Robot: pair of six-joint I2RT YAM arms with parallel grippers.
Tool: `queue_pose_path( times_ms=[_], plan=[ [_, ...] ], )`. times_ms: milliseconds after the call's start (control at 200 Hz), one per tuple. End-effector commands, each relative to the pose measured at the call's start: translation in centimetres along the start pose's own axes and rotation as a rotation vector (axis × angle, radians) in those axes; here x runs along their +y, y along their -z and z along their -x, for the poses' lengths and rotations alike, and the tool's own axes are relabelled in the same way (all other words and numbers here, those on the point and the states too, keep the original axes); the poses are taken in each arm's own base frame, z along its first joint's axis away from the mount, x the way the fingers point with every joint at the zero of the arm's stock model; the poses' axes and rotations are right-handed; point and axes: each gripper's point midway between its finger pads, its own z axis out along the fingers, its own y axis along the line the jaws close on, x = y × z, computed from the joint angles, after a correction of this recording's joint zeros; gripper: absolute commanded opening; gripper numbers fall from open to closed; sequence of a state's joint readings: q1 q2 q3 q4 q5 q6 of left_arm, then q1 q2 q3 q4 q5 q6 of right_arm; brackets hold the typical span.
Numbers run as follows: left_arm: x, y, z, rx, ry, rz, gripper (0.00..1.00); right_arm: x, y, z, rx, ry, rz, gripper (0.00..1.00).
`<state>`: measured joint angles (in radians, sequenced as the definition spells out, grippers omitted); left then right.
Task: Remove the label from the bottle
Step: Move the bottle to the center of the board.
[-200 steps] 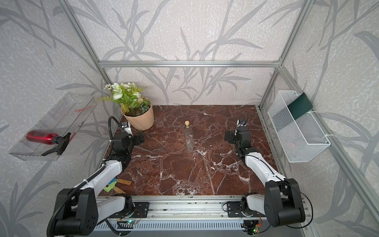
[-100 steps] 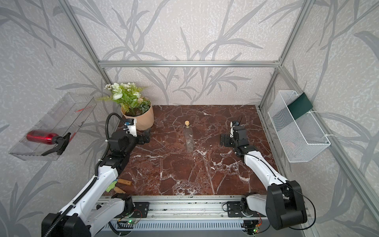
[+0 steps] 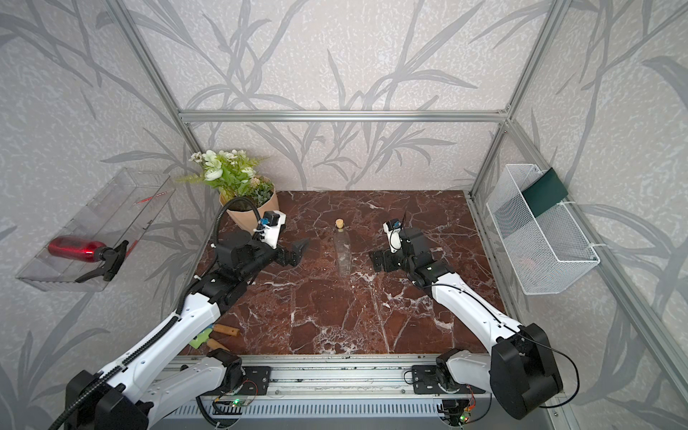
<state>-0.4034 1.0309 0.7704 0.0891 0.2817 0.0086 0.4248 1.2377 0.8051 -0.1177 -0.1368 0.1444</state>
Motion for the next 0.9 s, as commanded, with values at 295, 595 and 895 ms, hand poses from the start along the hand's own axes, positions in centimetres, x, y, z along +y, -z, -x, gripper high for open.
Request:
queue_pose_path(
  times_ms=[295, 595, 895],
  plan=[
    [0.3, -0.7, 0.0, -0.006, -0.043, 0.061, 0.99, 6.1, 3.5, 5.7, -0.143, 0.12, 0.17, 0.99],
    [3.2, 0.0, -0.5, -0.018, 0.054, 0.231, 0.99, 11.2, 2.4, 9.6, -0.235, 0.234, 0.23, 0.99],
    [3.6, 0.1, -1.0, -0.033, 0.119, 0.259, 0.98, 12.2, -1.4, 11.8, -0.276, 0.286, 0.182, 0.99]
  ],
)
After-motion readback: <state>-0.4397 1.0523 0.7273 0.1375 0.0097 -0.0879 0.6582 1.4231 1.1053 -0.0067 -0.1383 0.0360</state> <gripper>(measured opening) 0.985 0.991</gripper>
